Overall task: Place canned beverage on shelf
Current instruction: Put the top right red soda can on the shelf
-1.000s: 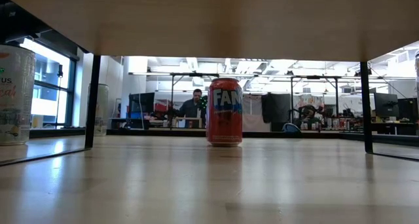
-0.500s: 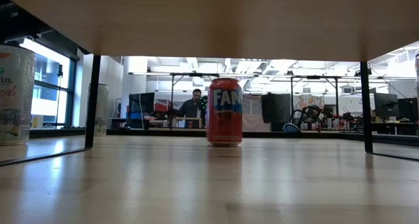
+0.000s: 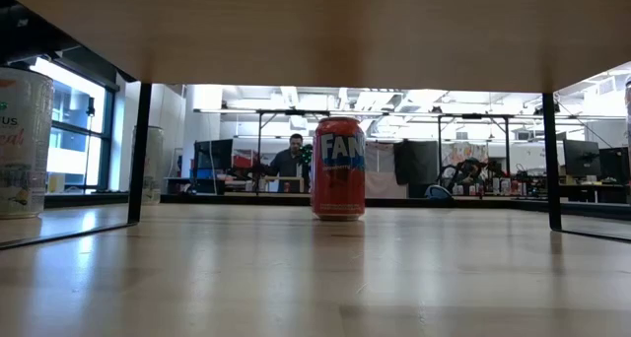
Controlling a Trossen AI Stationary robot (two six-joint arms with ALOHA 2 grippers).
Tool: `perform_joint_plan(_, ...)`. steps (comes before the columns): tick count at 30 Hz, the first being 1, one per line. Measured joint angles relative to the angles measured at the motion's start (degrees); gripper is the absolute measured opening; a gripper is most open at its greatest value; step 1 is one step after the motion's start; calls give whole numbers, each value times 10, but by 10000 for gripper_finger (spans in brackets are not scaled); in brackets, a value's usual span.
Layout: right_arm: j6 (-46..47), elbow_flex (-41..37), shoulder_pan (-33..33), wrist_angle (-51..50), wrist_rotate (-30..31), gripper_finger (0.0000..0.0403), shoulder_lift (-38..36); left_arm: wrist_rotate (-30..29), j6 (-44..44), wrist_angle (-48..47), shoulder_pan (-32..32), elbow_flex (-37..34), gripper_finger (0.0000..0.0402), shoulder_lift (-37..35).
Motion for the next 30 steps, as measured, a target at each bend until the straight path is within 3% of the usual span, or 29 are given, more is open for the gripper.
perform_joint_plan(14, -9, 0, 0, -13, 3, 358, 37, 0, 2, -2, 0, 0, 209, 0)
perform_joint_plan(21, 6, 1, 21, -26, 39, 307, 37, 0, 2, -2, 0, 0, 209, 0)
perform_joint_plan(25, 35, 12, 52, -36, 94, 292, 37, 0, 11, -2, 0, 0, 209, 0)
perform_joint_plan(30, 125, 24, 95, -63, 208, 294, 38, 0, 12, -2, 0, 0, 209, 0)
